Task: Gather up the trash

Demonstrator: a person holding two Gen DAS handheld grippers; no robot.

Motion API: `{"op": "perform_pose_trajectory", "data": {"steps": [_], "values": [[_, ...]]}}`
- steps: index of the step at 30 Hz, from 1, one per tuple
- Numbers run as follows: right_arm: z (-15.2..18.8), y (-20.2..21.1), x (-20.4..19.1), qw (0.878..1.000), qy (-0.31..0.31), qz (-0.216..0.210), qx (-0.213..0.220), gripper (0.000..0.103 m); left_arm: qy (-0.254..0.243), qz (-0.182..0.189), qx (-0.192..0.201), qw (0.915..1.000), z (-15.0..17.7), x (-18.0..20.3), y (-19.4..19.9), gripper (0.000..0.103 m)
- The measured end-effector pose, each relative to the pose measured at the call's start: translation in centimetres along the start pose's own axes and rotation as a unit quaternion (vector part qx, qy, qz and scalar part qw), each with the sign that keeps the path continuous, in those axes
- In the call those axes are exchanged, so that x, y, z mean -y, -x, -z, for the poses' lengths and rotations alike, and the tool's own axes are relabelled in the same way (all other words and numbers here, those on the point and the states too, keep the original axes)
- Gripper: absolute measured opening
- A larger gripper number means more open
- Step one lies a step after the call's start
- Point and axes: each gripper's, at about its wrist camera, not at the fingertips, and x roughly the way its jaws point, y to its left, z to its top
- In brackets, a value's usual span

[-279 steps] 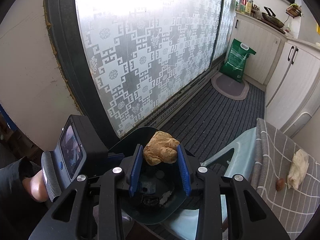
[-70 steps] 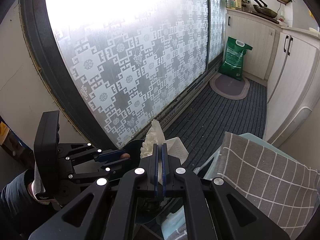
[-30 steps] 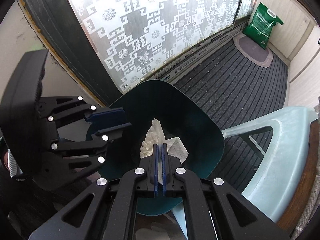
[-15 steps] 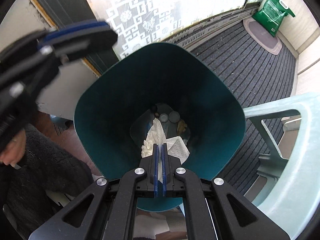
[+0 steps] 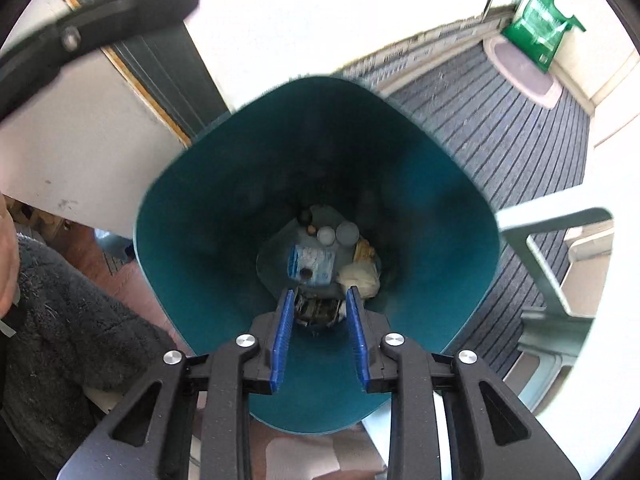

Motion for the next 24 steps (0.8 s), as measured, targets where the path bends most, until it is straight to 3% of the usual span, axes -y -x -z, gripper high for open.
{"op": "perform_pose_trajectory", "data": {"steps": [1, 3, 10, 13, 15, 17, 19, 20, 22, 24], "values": [[0.0, 0.6, -0.1, 1.000, 0.000, 0.002, 0.010, 0.019, -0.004, -0.003, 0.006, 1.0000, -0.1, 0.2, 0.3, 0.025], [-0.1, 1.6, -0.1, 1.000, 0.001, 0.005, 0.029, 0.019, -0.007, -0.002, 0.023, 0.9997, -0.4, 0.5, 1.4, 0.037], [0.5, 7.5, 0.0, 0.992, -0.005, 0.036, 0.117, 0.020, -0.002, -0.003, 0.071, 0.9975, -1.3, 1.7, 4.5, 0.045], [1.7, 10.5, 0.5, 0.985, -0.023, 0.038, 0.165, 0.020, -0.017, -0.017, 0.093, 0.9953, -1.5, 2.7, 5.9, 0.056], [2.9, 12.4, 0.5, 0.979, -0.040, 0.046, 0.193, 0.020, -0.035, -0.030, 0.104, 0.9935, -1.4, 3.7, 6.7, 0.071], [4.7, 14.4, 0.6, 0.971, -0.060, 0.053, 0.225, 0.031, -0.046, -0.027, 0.106, 0.9930, -1.1, 4.2, 7.5, 0.074], [6.8, 16.4, 0.7, 0.961, -0.080, 0.050, 0.259, 0.052, -0.042, -0.010, 0.107, 0.9933, -0.8, 4.4, 8.4, 0.085], [8.0, 17.3, 0.8, 0.957, -0.089, 0.045, 0.273, 0.058, -0.036, -0.003, 0.109, 0.9934, -0.7, 4.5, 8.8, 0.092], [10.5, 19.0, 1.2, 0.946, -0.108, 0.049, 0.302, 0.077, -0.026, -0.005, 0.118, 0.9927, -0.4, 4.8, 9.9, 0.098], [12.6, 20.2, 1.8, 0.936, -0.125, 0.061, 0.323, 0.084, -0.023, -0.014, 0.126, 0.9917, 0.0, 5.2, 10.8, 0.099]]}}
